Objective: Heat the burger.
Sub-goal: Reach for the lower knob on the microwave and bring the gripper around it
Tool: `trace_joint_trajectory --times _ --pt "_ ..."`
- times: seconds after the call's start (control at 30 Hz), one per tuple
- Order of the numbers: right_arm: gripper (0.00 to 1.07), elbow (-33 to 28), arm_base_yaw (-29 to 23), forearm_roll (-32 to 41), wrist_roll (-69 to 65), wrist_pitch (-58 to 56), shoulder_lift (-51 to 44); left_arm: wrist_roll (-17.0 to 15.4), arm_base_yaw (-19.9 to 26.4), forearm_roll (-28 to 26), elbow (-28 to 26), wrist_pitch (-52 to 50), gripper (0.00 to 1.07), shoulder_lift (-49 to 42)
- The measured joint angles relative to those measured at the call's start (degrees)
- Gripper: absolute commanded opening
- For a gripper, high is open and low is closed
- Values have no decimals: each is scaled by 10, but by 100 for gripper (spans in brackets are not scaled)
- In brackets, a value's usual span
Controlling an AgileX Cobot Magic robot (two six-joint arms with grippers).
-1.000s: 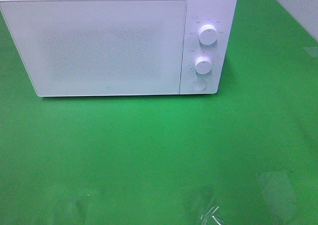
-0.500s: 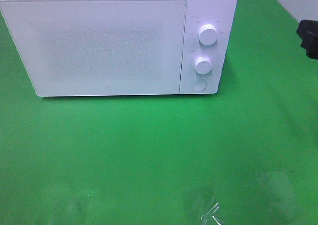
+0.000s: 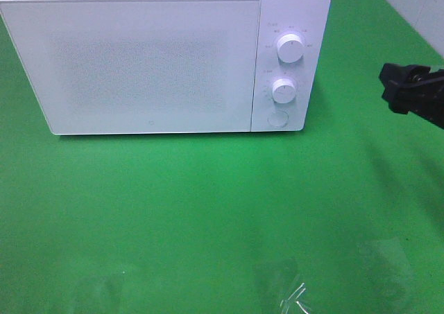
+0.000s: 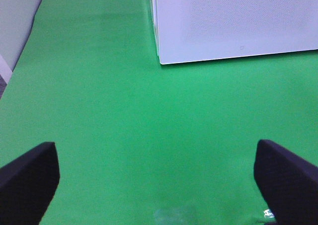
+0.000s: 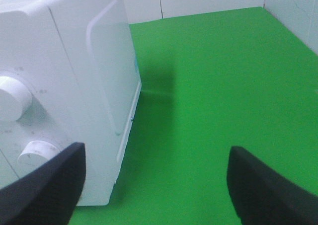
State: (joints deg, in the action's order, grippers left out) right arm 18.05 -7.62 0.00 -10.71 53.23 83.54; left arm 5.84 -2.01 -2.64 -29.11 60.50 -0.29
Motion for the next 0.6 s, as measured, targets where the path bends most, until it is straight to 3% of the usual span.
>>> trace_joint_trajectory --times 0.03,0.2,0.27,0.6 --pt "74 -3 -30 44 29 21 15 0 0 0 0 0 100 0" --pt "74 -5 -77 105 67 49 38 0 0 0 0 0 100 0" --pt "74 -5 -142 184 107 95 76 0 0 0 0 0 100 0" --pt "74 -5 -261 350 134 156 153 0 0 0 0 0 100 0"
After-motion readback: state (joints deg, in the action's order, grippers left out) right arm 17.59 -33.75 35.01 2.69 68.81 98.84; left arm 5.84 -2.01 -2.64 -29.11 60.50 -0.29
